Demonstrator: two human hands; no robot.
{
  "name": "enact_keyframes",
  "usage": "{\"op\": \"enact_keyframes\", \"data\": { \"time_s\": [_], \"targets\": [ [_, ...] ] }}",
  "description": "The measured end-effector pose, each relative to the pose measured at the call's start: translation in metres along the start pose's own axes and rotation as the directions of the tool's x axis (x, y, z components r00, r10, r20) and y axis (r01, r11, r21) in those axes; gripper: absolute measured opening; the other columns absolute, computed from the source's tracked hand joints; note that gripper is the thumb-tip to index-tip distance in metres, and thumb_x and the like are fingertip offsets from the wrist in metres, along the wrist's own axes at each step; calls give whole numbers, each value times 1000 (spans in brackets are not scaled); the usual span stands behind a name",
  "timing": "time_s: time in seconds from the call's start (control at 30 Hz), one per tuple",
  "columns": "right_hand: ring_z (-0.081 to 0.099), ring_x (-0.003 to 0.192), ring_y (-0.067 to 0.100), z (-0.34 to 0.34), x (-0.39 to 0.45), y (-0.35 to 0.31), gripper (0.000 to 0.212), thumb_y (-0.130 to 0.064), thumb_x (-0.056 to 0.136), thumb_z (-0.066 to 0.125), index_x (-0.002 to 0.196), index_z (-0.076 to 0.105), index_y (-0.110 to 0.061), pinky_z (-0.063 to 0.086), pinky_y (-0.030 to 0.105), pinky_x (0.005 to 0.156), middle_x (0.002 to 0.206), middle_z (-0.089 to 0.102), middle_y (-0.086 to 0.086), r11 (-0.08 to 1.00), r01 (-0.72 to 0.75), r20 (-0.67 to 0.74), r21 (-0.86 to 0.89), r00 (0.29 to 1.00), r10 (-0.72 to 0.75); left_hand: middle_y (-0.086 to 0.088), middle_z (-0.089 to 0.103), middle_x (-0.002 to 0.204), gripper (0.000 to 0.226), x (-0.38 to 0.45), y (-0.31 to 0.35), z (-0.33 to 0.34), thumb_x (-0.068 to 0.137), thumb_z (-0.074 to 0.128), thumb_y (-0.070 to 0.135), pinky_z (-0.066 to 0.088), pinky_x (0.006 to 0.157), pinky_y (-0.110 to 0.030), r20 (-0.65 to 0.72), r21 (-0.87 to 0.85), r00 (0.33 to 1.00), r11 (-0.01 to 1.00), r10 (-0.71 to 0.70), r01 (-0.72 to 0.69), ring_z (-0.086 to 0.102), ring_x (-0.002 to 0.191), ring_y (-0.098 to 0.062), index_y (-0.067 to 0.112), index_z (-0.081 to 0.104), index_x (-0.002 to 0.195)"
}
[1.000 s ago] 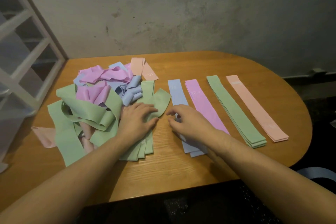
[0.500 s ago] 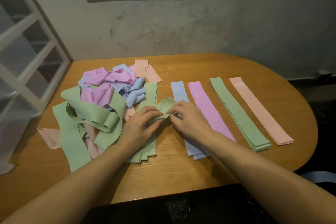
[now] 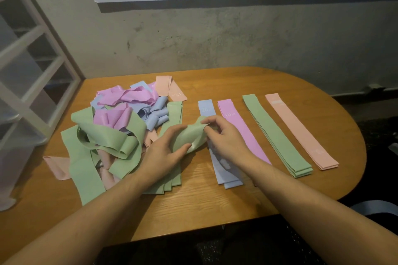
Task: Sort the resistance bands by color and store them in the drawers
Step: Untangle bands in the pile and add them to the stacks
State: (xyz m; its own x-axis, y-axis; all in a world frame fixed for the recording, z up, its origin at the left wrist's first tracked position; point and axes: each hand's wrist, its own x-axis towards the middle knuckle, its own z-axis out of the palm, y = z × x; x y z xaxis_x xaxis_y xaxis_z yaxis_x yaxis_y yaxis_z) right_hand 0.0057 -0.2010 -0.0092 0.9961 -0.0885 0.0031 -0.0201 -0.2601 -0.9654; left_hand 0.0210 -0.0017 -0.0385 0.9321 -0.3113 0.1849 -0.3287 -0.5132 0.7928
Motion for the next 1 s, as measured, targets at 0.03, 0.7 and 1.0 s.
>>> {"op": "enact_keyframes", "data": {
  "time_s": [0.03, 0.7, 1.0],
  "targets": [
    [64, 98, 12, 0, 1, -2, 21, -16, 99, 55, 107, 65, -33, 54, 30, 75, 108, 67, -10, 999, -22, -11, 36, 1000, 23, 44, 51, 115, 48, -1, 1, -1, 92, 70, 38, 52, 98, -31, 12, -4, 1000, 1000, -10, 10, 54, 112, 12, 48, 47, 133],
    [64, 65, 6, -20, -6, -35, 33, -24, 89, 73, 122, 66, -23, 45, 22, 56, 89, 74, -1, 804, -515, 377, 296, 837, 398, 23, 63, 97, 25, -10, -4, -10, 89, 70, 41, 55, 78, -38, -123, 5, 989, 997, -79, 80, 62, 81, -2, 55, 62, 108],
    [67, 93, 14, -19, -8, -41, 37, -7, 92, 68, 125, 62, -25, 51, 35, 86, 96, 74, -3, 927, -201, 276, 317, 955, 113, 20, 57, 108, 30, -15, -4, -11, 91, 59, 44, 56, 81, -43, -46, 41, 999, 999, 20, -18, 58, 96, -5, 45, 58, 120]
  ]
}}
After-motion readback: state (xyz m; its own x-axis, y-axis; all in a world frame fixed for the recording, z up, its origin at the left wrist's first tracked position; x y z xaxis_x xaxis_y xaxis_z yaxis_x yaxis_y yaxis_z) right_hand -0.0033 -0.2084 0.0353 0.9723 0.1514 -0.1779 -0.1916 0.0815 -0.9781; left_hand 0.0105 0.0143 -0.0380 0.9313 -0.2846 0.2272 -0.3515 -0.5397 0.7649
